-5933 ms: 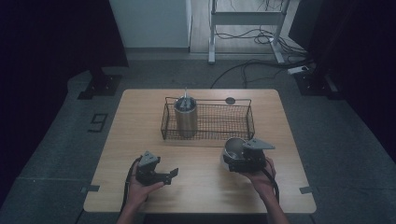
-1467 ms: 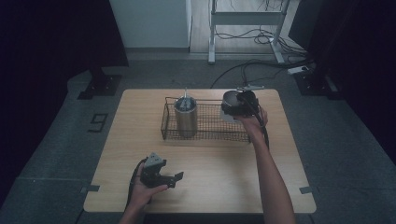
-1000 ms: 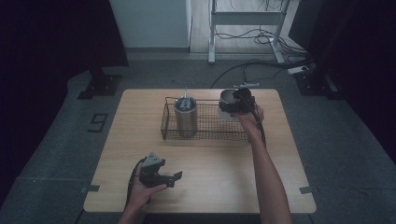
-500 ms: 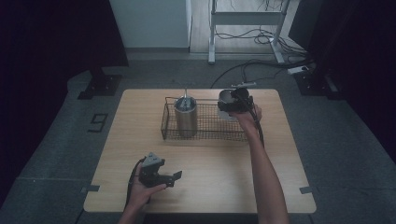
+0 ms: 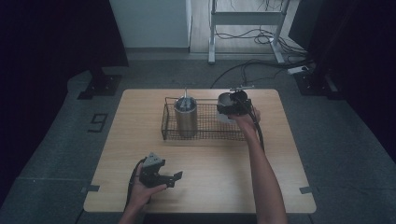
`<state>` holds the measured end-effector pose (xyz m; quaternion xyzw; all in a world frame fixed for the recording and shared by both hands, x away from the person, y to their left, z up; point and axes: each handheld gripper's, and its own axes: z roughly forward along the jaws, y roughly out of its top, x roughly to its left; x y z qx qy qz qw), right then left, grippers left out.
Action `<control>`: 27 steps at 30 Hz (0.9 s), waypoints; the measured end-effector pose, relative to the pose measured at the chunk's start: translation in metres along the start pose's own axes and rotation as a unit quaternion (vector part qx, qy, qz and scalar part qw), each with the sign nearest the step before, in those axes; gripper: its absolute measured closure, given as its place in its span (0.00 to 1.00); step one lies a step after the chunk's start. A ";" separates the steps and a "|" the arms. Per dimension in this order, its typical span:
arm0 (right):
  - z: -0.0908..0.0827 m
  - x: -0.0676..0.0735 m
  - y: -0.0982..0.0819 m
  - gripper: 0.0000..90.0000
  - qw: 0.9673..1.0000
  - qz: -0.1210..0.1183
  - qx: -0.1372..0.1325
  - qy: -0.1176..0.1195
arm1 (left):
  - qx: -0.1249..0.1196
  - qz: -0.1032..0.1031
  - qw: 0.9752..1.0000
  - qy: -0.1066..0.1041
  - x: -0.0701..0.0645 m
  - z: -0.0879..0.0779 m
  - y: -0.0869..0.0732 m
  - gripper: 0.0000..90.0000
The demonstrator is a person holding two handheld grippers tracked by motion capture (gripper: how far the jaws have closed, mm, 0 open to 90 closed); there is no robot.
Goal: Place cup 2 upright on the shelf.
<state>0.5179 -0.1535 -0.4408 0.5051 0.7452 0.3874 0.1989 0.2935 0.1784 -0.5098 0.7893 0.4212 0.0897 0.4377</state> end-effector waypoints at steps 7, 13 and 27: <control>0.003 0.001 -0.004 0.08 1.000 -0.002 0.005 0.003 | 0.000 0.000 1.000 0.000 0.000 0.000 0.000 0.07; 0.007 -0.002 -0.010 0.08 1.000 0.002 0.011 0.004 | 0.002 0.001 1.000 0.000 0.000 0.001 0.000 0.07; 0.015 -0.004 -0.021 0.08 1.000 0.001 0.029 0.001 | 0.007 0.003 1.000 -0.001 -0.002 0.003 -0.001 0.07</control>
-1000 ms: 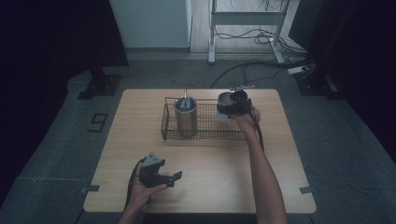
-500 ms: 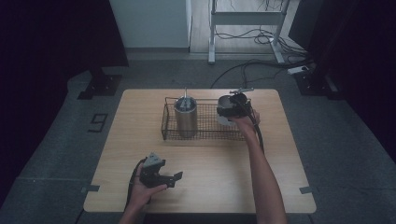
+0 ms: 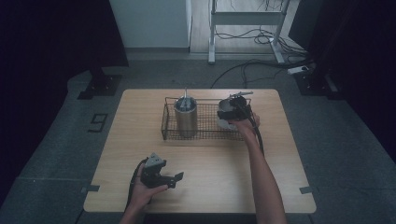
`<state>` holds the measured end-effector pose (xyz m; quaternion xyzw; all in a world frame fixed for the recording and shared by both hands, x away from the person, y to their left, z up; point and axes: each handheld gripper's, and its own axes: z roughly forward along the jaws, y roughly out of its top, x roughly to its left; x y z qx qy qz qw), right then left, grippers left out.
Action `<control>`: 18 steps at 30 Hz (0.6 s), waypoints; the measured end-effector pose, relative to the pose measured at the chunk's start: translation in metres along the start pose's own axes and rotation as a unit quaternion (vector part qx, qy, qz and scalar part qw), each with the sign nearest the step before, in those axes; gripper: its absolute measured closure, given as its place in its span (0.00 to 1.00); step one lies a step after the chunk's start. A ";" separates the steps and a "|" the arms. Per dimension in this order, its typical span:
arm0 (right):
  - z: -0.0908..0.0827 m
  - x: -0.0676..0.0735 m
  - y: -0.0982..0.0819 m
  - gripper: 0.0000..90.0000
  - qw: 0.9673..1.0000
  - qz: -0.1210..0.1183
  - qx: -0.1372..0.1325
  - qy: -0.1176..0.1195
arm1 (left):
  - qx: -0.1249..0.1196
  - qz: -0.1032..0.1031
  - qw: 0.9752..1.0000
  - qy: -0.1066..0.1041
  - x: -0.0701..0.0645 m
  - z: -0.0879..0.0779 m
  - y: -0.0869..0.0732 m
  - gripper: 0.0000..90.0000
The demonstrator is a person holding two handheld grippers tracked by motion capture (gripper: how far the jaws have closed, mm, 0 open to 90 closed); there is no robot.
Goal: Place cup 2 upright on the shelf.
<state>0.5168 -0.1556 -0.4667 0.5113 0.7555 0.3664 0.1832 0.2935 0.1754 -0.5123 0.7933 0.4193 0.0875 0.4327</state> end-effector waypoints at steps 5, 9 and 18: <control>0.003 0.001 -0.002 0.08 1.000 -0.004 0.008 -0.002 | 0.001 0.000 1.000 0.000 0.000 0.000 0.000 0.07; 0.006 0.001 -0.004 0.08 1.000 -0.004 0.012 -0.003 | 0.001 0.001 1.000 0.000 0.000 0.001 0.000 0.07; 0.010 0.001 -0.008 0.08 1.000 -0.006 0.022 -0.008 | 0.002 0.001 1.000 -0.001 -0.001 0.002 -0.001 0.07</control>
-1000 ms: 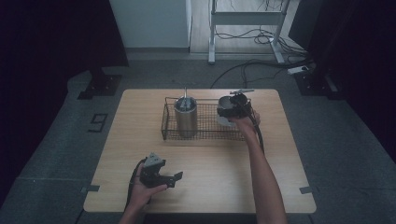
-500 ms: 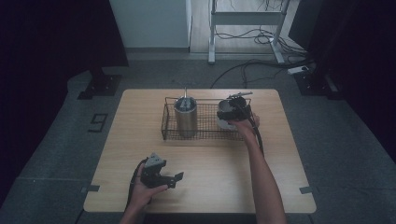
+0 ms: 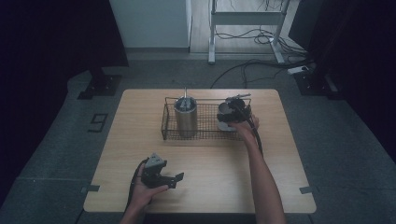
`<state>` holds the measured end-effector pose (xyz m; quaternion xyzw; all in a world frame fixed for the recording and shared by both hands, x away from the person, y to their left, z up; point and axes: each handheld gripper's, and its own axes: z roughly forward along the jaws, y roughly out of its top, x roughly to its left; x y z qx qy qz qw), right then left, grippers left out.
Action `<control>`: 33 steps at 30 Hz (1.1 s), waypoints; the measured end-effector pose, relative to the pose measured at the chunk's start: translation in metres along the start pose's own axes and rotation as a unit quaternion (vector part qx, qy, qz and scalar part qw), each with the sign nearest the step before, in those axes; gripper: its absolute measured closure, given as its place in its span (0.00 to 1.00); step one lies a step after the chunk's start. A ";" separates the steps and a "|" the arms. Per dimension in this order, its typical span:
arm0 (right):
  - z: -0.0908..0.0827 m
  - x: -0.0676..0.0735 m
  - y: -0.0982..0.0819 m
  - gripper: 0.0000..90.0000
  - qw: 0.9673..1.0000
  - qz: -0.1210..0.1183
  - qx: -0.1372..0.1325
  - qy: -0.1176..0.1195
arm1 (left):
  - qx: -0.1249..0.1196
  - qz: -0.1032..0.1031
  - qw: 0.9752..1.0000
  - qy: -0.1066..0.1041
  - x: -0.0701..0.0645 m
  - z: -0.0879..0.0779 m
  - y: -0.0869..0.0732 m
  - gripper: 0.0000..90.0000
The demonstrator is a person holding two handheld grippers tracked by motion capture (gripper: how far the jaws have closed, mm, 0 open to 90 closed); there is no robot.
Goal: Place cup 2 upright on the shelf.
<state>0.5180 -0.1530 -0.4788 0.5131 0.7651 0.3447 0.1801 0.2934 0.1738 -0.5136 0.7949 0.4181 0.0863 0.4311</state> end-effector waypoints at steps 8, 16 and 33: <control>0.002 0.001 -0.001 0.08 1.000 -0.002 0.008 -0.007 | 0.001 0.000 1.000 -0.001 0.000 0.000 0.000 0.07; 0.005 0.002 -0.003 0.08 1.000 -0.007 0.022 -0.016 | 0.002 0.002 1.000 -0.001 -0.001 0.001 0.000 0.07; -0.004 0.003 -0.004 0.03 0.999 -0.008 0.021 -0.027 | 0.005 0.005 1.000 -0.002 -0.003 0.003 -0.001 0.07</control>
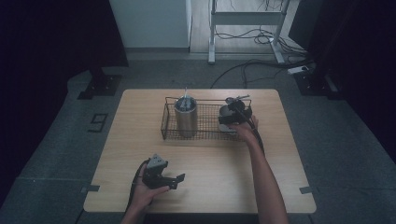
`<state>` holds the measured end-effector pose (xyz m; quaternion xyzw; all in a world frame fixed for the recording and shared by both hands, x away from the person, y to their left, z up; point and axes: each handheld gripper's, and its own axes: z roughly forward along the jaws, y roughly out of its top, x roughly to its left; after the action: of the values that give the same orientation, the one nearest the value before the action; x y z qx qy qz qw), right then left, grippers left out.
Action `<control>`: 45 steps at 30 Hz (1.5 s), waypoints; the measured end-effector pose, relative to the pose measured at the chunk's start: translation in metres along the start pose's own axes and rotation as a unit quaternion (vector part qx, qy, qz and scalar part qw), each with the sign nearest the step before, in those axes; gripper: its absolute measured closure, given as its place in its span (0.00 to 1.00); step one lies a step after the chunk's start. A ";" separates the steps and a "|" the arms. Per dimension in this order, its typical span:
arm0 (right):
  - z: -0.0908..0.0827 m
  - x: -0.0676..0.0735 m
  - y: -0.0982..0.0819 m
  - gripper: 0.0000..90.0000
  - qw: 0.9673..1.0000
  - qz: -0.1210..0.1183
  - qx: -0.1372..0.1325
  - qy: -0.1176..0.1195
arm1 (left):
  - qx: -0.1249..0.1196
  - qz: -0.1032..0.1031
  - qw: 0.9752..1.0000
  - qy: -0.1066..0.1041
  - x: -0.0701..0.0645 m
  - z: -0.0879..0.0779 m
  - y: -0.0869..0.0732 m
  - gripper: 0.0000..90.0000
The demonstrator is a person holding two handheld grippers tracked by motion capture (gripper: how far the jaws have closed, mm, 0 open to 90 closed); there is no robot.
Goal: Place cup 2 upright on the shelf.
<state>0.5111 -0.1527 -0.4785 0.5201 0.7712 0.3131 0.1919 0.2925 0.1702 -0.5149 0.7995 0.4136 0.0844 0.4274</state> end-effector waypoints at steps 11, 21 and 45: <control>-0.017 -0.002 0.003 0.00 0.998 0.019 -0.052 0.009 | -0.005 -0.001 1.000 0.000 0.000 -0.002 0.000 0.07; -0.039 -0.006 -0.004 0.00 0.995 0.031 -0.094 0.018 | -0.005 -0.002 1.000 0.002 0.001 -0.002 0.000 0.07; -0.070 0.002 -0.035 0.08 0.991 0.018 -0.125 0.034 | -0.005 -0.003 1.000 0.005 0.003 -0.004 -0.001 0.07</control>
<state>0.4425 -0.1797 -0.4509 0.4948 0.7227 0.4276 0.2236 0.2920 0.1753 -0.5133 0.7957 0.4174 0.0898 0.4296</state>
